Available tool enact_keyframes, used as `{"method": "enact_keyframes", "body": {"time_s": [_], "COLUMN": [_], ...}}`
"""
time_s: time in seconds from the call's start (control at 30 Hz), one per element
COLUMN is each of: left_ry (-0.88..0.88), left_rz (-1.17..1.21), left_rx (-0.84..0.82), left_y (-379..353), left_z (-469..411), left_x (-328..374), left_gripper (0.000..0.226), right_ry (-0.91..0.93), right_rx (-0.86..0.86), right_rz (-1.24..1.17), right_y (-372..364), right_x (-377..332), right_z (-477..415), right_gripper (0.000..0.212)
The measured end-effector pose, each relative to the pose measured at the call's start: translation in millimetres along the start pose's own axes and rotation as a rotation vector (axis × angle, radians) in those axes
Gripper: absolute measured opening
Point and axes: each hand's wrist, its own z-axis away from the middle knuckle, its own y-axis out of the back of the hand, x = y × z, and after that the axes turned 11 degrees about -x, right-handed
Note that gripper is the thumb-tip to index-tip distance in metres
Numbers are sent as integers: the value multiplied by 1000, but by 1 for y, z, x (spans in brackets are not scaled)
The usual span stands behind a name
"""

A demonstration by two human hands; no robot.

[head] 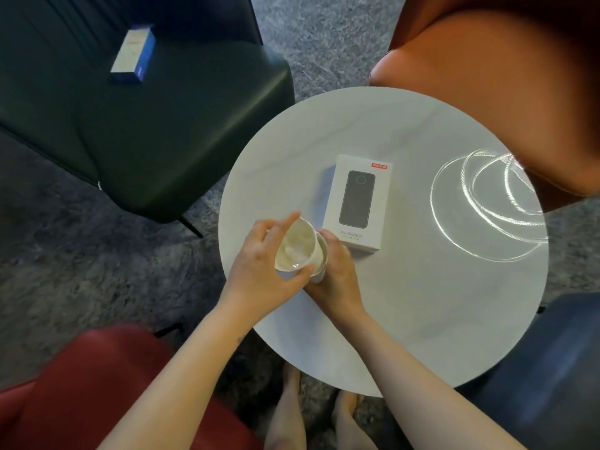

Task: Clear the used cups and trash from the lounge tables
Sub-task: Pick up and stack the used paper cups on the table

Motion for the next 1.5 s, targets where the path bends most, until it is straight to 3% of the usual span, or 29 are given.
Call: {"method": "enact_keyframes", "body": {"time_s": [0.17,0.27,0.4,0.53,0.67,0.77,0.9,1.07,1.23,1.37,1.5], "left_ry": [36,66,53,-4,129,187,147,164,214,228,224], "left_rz": [-250,-250,-258,-101,251,344,328,323,305,286,249], "left_rx": [-181,-281,-304,-176,-72,-79,-19,92,186,226,305], "left_y": [-24,-34,-37,-32,-35,-44,-52,-40,-22,-6,21], "left_z": [-1,0,0,0,4,2,-5,-11,-14,-9,-3], "left_x": [-8,-14,-19,-20,-27,-28,-31,-33,-41,-38,-33], "left_gripper": [79,86,92,104,118,113,78,71,75,76,77], "right_ry": [-43,-57,-81,-46,-120,-240,-384,-421,-350,-461,-328], "right_rx": [-69,-53,-76,170,393,330,189,121,-8,16,69], "right_rz": [10,-9,-10,67,192,217,321,406,498,527,493], "right_y": [-4,-6,2,19,37,43,36,29,20,23,25], "right_x": [6,9,16,16,15,16,23,25,24,11,-22], "right_z": [5,14,23,25,4,-22,-45,-66,-54,-51,-58], "right_gripper": [59,75,78,68,53,73,98,100,89,90,88]}}
